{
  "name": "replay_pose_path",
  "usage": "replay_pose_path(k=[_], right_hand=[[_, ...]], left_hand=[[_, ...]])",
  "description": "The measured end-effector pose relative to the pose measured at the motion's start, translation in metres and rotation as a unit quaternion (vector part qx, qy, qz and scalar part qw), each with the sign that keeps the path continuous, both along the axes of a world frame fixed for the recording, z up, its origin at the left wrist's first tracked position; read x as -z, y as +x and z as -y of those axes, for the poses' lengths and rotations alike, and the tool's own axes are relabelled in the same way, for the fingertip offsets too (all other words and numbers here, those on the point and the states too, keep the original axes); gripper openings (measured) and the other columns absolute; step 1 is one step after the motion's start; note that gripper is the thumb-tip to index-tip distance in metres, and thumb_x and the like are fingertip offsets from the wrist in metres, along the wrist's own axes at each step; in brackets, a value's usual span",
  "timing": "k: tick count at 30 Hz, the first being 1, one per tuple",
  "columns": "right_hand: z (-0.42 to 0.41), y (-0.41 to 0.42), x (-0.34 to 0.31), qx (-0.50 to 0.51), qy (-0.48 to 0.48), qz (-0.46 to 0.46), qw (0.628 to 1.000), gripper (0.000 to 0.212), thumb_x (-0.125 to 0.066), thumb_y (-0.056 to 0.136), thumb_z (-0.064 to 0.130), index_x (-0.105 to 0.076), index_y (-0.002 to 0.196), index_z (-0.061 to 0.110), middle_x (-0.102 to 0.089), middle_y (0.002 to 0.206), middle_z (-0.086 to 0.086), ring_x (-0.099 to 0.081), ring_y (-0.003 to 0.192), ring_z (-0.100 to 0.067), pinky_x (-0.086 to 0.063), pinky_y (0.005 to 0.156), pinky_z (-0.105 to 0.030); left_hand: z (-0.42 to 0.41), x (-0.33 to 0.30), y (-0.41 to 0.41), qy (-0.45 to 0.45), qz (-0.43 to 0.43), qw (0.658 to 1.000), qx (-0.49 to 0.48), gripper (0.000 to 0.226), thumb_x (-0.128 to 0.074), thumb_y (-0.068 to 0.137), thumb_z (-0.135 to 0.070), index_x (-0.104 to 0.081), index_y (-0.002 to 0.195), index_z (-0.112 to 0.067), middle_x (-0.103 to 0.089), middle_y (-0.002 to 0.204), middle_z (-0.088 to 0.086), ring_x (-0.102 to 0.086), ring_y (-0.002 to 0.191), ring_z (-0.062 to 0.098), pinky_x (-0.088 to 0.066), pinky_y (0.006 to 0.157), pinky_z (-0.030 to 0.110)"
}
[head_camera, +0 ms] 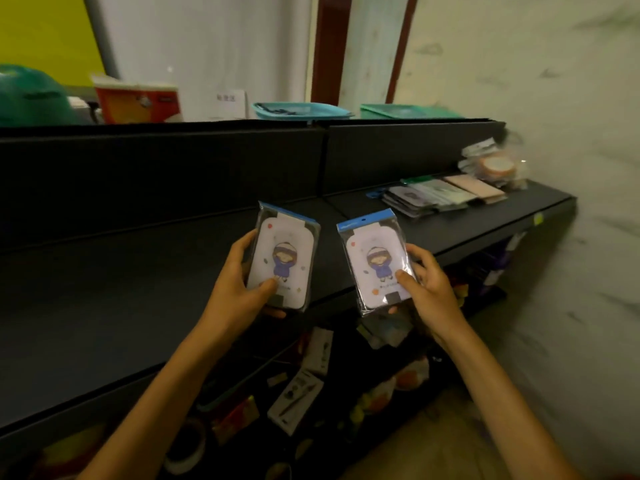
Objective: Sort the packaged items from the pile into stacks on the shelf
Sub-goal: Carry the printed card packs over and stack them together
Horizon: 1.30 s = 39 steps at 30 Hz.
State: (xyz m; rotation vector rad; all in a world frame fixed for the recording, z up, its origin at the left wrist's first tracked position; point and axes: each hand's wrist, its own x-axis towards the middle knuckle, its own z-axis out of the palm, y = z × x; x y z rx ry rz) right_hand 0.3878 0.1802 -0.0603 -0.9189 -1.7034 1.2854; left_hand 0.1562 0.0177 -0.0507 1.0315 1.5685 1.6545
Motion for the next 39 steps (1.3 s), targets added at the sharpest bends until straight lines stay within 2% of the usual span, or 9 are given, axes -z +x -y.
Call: replay_pose_path(k=[4, 7, 9, 13, 18, 25, 30, 34, 39], right_hand=[[-0.039, 0.067, 0.010, 0.038, -0.005, -0.009, 0.999, 0.037, -0.055, 0.093, 0.011, -0.046, 0.127, 0.024, -0.066, 0.113, -0.002, -0.070, 0.091, -0.014, -0.058, 0.057, -0.031], [-0.064, 0.110, 0.012, 0.064, -0.018, -0.022, 0.998, 0.039, -0.054, 0.093, 0.009, -0.046, 0.129, 0.021, -0.066, 0.112, -0.001, -0.069, 0.089, -0.008, -0.058, 0.058, -0.025], [-0.080, 0.134, 0.013, 0.077, -0.027, -0.033, 0.996, 0.039, -0.055, 0.093, 0.008, -0.046, 0.129, 0.021, -0.067, 0.108, 0.002, -0.070, 0.085, -0.007, -0.057, 0.054, -0.026], [-0.115, 0.169, 0.018, 0.099, -0.030, -0.039, 0.994, 0.041, -0.056, 0.093, 0.009, -0.046, 0.131, 0.018, -0.067, 0.111, -0.001, -0.069, 0.093, -0.019, -0.058, 0.056, -0.029], [-0.162, 0.189, 0.022, 0.102, -0.037, -0.040, 0.993, 0.041, -0.055, 0.093, 0.009, -0.045, 0.131, 0.020, -0.067, 0.111, 0.000, -0.069, 0.096, -0.021, -0.058, 0.059, -0.030], [-0.252, 0.184, 0.018, 0.102, -0.031, -0.033, 0.994, 0.039, -0.055, 0.093, 0.009, -0.046, 0.128, 0.023, -0.066, 0.114, -0.002, -0.069, 0.096, -0.021, -0.058, 0.063, -0.034], [-0.315, 0.157, 0.002, 0.077, -0.032, -0.008, 0.996, 0.039, -0.054, 0.093, 0.009, -0.045, 0.129, 0.021, -0.067, 0.111, 0.000, -0.071, 0.086, -0.010, -0.060, 0.065, -0.031], [-0.352, 0.125, -0.005, 0.035, -0.038, -0.010, 0.999, 0.037, -0.054, 0.094, 0.010, -0.044, 0.126, 0.025, -0.068, 0.107, 0.001, -0.072, 0.081, -0.014, -0.058, 0.053, -0.031], [-0.393, 0.081, -0.011, -0.023, -0.030, -0.005, 0.999, 0.037, -0.055, 0.093, 0.008, -0.045, 0.125, 0.024, -0.068, 0.106, -0.002, -0.071, 0.083, -0.015, -0.057, 0.051, -0.030]], left_hand=[[-0.048, 0.005, 0.054, 0.006, -0.006, 1.000, 0.015, 0.076, -0.061, 0.085, 0.001, -0.027, 0.143, -0.033, -0.051, 0.133, 0.001, -0.064, 0.103, 0.021, -0.060, 0.060, 0.039], [-0.085, 0.004, 0.089, 0.005, -0.003, 1.000, 0.030, 0.075, -0.062, 0.086, 0.002, -0.028, 0.143, -0.032, -0.053, 0.132, 0.002, -0.064, 0.102, 0.019, -0.060, 0.061, 0.038], [-0.108, 0.003, 0.109, 0.008, -0.005, 0.999, 0.043, 0.074, -0.062, 0.086, 0.002, -0.029, 0.143, -0.031, -0.054, 0.130, 0.001, -0.066, 0.099, 0.017, -0.060, 0.060, 0.035], [-0.153, 0.003, 0.138, 0.006, -0.003, 0.997, 0.074, 0.073, -0.062, 0.086, 0.001, -0.029, 0.143, -0.032, -0.055, 0.127, 0.000, -0.068, 0.094, 0.018, -0.059, 0.056, 0.037], [-0.211, 0.004, 0.155, -0.007, -0.016, 0.997, 0.080, 0.073, -0.062, 0.087, -0.001, -0.027, 0.141, -0.035, -0.051, 0.132, 0.001, -0.064, 0.103, 0.021, -0.060, 0.061, 0.039], [-0.299, 0.007, 0.155, -0.004, -0.003, 0.998, 0.065, 0.073, -0.061, 0.087, -0.001, -0.026, 0.142, -0.034, -0.051, 0.129, 0.000, -0.064, 0.098, 0.019, -0.060, 0.057, 0.036], [-0.354, -0.001, 0.137, -0.007, 0.014, 1.000, 0.023, 0.073, -0.060, 0.086, -0.001, -0.028, 0.141, -0.036, -0.051, 0.126, -0.003, -0.064, 0.096, 0.017, -0.059, 0.057, 0.034], [-0.382, -0.005, 0.119, -0.001, -0.021, 1.000, -0.019, 0.073, -0.059, 0.086, -0.001, -0.026, 0.143, -0.033, -0.049, 0.125, -0.004, -0.062, 0.092, 0.013, -0.058, 0.054, 0.027], [-0.394, -0.008, 0.098, -0.005, -0.034, 0.997, -0.063, 0.072, -0.059, 0.087, 0.000, -0.026, 0.142, -0.033, -0.048, 0.126, -0.003, -0.061, 0.094, 0.015, -0.059, 0.055, 0.030]])
